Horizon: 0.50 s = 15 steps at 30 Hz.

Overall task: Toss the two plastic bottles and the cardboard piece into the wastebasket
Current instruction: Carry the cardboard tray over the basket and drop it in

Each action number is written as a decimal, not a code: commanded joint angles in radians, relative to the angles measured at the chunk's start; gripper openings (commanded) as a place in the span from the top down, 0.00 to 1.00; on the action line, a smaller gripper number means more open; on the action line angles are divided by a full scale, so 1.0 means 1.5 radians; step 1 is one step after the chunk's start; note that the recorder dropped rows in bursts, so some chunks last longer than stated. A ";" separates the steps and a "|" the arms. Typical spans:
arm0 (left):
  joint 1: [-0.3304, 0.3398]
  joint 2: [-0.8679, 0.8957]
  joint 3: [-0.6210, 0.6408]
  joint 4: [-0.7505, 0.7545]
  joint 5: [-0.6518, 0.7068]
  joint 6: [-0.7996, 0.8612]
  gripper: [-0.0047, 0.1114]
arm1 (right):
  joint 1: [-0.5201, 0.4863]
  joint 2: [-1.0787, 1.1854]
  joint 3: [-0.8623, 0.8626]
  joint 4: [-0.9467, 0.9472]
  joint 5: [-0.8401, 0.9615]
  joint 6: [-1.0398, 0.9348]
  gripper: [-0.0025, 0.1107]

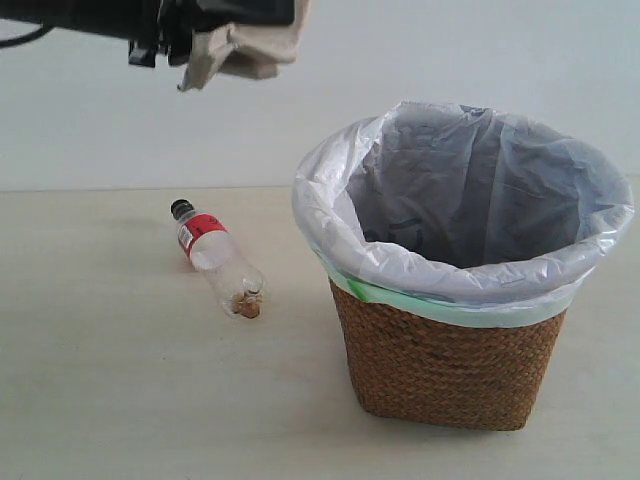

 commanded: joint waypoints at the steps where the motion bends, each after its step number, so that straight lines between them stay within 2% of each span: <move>1: 0.000 -0.004 -0.024 0.004 0.016 -0.001 0.93 | -0.002 -0.004 0.000 -0.004 -0.002 -0.001 0.98; 3: 0.000 -0.004 -0.024 0.088 -0.004 -0.045 0.93 | -0.002 -0.004 0.000 -0.004 -0.002 -0.001 0.98; 7: 0.000 -0.002 -0.024 0.380 -0.044 -0.256 0.93 | -0.002 -0.004 0.000 -0.004 -0.002 -0.001 0.98; 11: 0.000 -0.004 -0.024 0.668 -0.035 -0.464 0.93 | -0.002 -0.004 0.000 -0.004 -0.002 -0.001 0.98; 13: -0.002 -0.004 -0.027 0.753 -0.017 -0.535 0.93 | -0.002 -0.004 0.000 -0.004 -0.002 -0.001 0.98; 15: -0.003 -0.004 -0.032 0.758 -0.002 -0.545 0.93 | -0.002 -0.004 0.000 -0.004 -0.002 -0.001 0.98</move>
